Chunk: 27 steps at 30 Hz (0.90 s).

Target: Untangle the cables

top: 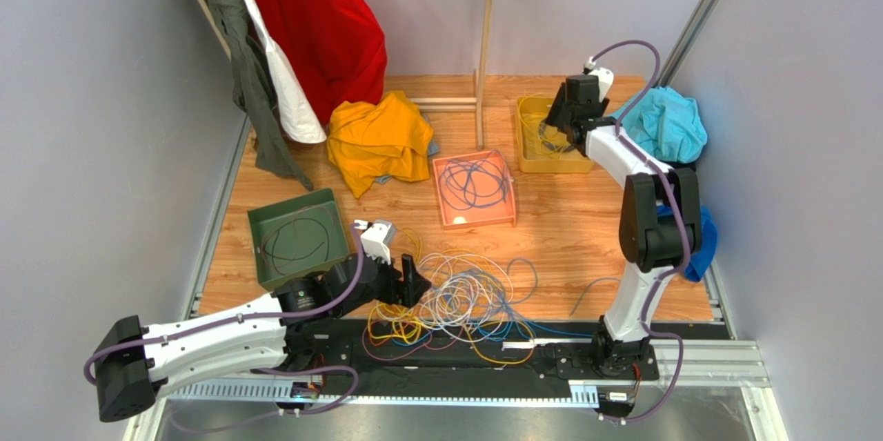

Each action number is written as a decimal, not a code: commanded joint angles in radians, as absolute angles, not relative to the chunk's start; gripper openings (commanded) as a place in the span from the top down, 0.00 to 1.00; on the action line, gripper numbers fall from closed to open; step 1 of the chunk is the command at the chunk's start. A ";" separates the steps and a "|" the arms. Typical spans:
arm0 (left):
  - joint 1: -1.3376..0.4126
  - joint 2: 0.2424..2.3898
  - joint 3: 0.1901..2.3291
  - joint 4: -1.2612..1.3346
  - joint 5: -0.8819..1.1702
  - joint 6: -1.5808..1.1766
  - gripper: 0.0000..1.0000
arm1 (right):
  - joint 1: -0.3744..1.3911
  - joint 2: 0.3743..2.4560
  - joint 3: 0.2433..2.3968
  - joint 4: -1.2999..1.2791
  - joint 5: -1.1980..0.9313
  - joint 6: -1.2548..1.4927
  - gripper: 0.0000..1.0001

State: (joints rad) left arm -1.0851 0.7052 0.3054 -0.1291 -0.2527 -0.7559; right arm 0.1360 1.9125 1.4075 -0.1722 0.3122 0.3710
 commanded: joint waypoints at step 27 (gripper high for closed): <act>-1.086 0.640 0.428 -0.356 -0.425 -0.781 0.11 | 0.913 0.787 0.448 -0.097 0.353 0.603 0.44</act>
